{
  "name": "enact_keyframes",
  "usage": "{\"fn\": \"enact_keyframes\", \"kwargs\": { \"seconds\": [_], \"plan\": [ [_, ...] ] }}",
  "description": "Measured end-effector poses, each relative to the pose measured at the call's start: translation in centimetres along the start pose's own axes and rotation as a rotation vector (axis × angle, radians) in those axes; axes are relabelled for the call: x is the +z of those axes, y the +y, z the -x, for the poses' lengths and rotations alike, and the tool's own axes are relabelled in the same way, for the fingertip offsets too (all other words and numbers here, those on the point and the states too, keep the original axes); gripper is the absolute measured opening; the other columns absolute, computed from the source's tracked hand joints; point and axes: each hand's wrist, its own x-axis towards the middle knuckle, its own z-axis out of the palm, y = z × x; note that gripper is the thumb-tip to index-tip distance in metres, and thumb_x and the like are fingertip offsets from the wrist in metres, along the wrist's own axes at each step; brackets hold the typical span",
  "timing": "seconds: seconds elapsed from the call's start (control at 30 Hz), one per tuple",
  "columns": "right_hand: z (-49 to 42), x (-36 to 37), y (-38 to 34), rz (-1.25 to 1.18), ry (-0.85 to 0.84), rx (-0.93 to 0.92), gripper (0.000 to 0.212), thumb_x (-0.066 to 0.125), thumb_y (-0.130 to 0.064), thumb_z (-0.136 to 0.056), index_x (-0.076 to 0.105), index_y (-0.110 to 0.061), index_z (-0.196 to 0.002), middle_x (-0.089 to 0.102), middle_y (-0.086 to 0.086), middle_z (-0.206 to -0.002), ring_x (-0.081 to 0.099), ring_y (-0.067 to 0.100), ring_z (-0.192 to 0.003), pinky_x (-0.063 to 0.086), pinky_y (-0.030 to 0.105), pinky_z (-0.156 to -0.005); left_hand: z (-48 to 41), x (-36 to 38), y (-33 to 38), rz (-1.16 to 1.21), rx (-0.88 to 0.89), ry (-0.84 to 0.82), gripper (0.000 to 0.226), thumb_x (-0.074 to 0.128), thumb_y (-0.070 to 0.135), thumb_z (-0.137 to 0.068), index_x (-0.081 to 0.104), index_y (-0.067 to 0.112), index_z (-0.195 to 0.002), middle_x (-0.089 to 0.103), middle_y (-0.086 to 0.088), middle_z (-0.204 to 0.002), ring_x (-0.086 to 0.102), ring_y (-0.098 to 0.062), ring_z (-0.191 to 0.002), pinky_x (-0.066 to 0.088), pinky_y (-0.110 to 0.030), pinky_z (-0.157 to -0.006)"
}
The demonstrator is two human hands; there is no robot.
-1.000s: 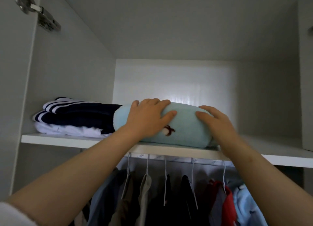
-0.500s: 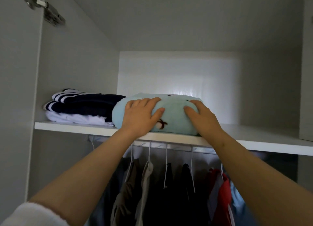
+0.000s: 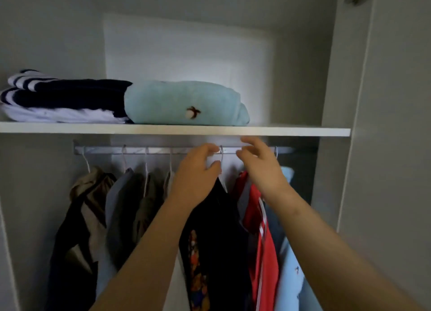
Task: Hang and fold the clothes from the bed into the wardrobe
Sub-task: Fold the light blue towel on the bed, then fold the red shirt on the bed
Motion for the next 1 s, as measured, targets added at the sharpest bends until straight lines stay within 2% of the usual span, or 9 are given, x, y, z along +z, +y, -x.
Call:
{"fn": "enact_keyframes", "kwargs": {
  "seconds": [0.07, 0.13, 0.27, 0.37, 0.47, 0.57, 0.73, 0.83, 1.0],
  "plan": [
    [4.1, -0.4, 1.4, 0.016, 0.055, 0.094, 0.027, 0.055, -0.011, -0.087, 0.058, -0.019, -0.112, 0.058, -0.005, -0.088, 0.052, 0.008, -0.072, 0.042, 0.018, -0.074, 3.2, 1.3, -0.6, 0.066, -0.054, -0.094, 0.02, 0.057, 0.011, -0.087, 0.058, 0.025, -0.102, 0.057, 0.008, -0.102, 0.054, -0.009, -0.097, 0.035, -0.016, -0.081],
    [8.9, -0.8, 3.1, 0.027, 0.116, 0.218, 0.023, 0.055, -0.008, -0.086, 0.06, -0.015, -0.108, 0.058, -0.005, -0.082, 0.051, 0.01, -0.071, 0.041, 0.024, -0.073, 6.8, 2.6, -1.1, 0.13, -0.119, -0.198, 0.021, 0.057, 0.011, -0.086, 0.061, 0.023, -0.104, 0.06, 0.008, -0.1, 0.056, -0.008, -0.095, 0.036, -0.015, -0.082],
    [19.7, -2.5, 5.4, 0.091, 0.215, 0.508, 0.016, 0.054, -0.013, -0.087, 0.059, -0.023, -0.098, 0.06, -0.003, -0.088, 0.054, 0.012, -0.077, 0.044, 0.026, -0.073, 15.0, 4.6, -0.9, 0.236, -0.219, -0.441, 0.021, 0.057, 0.01, -0.086, 0.064, 0.021, -0.102, 0.061, 0.006, -0.095, 0.059, -0.01, -0.09, 0.038, -0.015, -0.08],
    [27.5, -4.9, 5.7, 0.081, 0.329, 0.7, 0.015, 0.052, -0.01, -0.088, 0.058, -0.022, -0.096, 0.059, -0.003, -0.089, 0.054, 0.014, -0.08, 0.04, 0.023, -0.066, 21.2, 6.2, 0.6, 0.308, -0.278, -0.637, 0.02, 0.054, 0.012, -0.087, 0.063, 0.027, -0.097, 0.062, 0.007, -0.09, 0.059, -0.007, -0.08, 0.039, -0.008, -0.067],
    [35.7, -7.3, 4.6, 0.097, 0.503, 0.836, 0.015, 0.052, -0.009, -0.088, 0.057, -0.02, -0.097, 0.059, -0.001, -0.093, 0.054, 0.016, -0.084, 0.039, 0.023, -0.067, 27.5, 7.8, 3.5, 0.318, -0.299, -0.837, 0.02, 0.049, 0.018, -0.088, 0.06, 0.034, -0.092, 0.061, 0.011, -0.082, 0.058, -0.009, -0.075, 0.042, -0.02, -0.066],
    [43.8, -10.0, 2.4, 0.117, 0.692, 0.956, 0.017, 0.052, -0.011, -0.089, 0.059, -0.019, -0.103, 0.058, -0.001, -0.093, 0.053, 0.018, -0.087, 0.038, 0.026, -0.071, 33.9, 8.7, 7.4, 0.321, -0.259, -1.052, 0.02, 0.05, 0.019, -0.088, 0.061, 0.03, -0.1, 0.061, 0.009, -0.088, 0.057, -0.013, -0.083, 0.04, -0.02, -0.071],
    [57.0, -14.2, -3.6, 0.131, 1.038, 1.022, 0.014, 0.052, -0.007, -0.088, 0.06, -0.014, -0.098, 0.056, -0.003, -0.075, 0.05, 0.012, -0.065, 0.036, 0.021, -0.055, 43.7, 8.7, 14.9, 0.375, -0.129, -1.326, 0.019, 0.053, 0.019, -0.085, 0.056, 0.036, -0.077, 0.063, 0.012, -0.084, 0.056, -0.003, -0.076, 0.037, -0.007, -0.056],
    [65.2, -15.9, -7.8, 0.157, 1.215, 1.065, 0.014, 0.052, -0.008, -0.087, 0.061, -0.017, -0.092, 0.056, -0.003, -0.071, 0.05, 0.013, -0.063, 0.036, 0.023, -0.054, 50.3, 7.9, 20.7, 0.454, -0.071, -1.468, 0.02, 0.054, 0.02, -0.085, 0.056, 0.037, -0.076, 0.063, 0.01, -0.084, 0.058, -0.004, -0.078, 0.038, -0.012, -0.056],
    [80.0, -17.5, -15.9, 0.224, 1.477, 1.136, 0.015, 0.051, -0.014, -0.087, 0.059, -0.026, -0.082, 0.061, -0.005, -0.079, 0.056, 0.013, -0.072, 0.042, 0.025, -0.062, 63.6, 4.0, 31.1, 0.557, 0.059, -1.708, 0.02, 0.056, 0.018, -0.084, 0.058, 0.035, -0.074, 0.063, 0.008, -0.078, 0.058, -0.011, -0.078, 0.04, -0.019, -0.063]
  ]
}}
